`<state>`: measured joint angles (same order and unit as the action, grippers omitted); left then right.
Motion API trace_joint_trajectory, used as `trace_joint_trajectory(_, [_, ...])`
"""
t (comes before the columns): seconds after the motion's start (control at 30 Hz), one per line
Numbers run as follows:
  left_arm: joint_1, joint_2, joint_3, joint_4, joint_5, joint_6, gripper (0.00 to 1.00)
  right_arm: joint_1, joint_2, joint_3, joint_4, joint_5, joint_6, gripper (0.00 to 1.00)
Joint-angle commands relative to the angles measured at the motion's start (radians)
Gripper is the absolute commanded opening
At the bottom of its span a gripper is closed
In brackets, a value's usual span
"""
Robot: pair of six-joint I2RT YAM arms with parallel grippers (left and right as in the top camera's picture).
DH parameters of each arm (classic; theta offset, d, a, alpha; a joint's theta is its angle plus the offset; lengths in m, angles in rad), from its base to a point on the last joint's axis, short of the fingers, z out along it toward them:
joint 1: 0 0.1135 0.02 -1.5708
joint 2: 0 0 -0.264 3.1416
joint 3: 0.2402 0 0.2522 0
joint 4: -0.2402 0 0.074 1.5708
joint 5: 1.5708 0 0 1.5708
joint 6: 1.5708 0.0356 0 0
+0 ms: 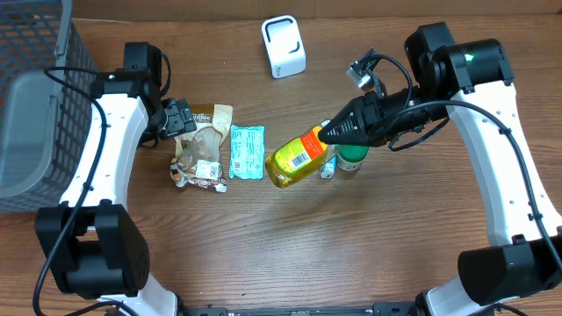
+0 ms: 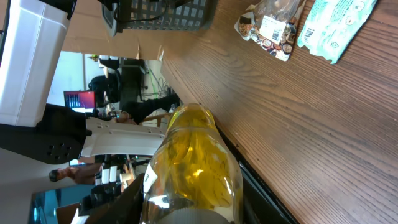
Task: Scan the item barcode
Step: 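Lift the yellow bottle and tilt it sideways with the right gripper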
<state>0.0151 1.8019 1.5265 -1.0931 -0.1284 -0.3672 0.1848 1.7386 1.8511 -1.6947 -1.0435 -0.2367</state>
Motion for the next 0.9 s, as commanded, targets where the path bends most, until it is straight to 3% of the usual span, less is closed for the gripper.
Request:
trace_joint_trajectory(0.0, [0.004,0.010,-0.007,-0.002,-0.010,-0.007,1.00,0.006,-0.009,0.008,0.001,-0.058,-0.008,0.32])
trace_joint_trajectory(0.87, [0.004,0.010,-0.007,-0.002,-0.010,-0.007,1.00,0.006,-0.009,0.008,0.001,-0.049,-0.008,0.32])
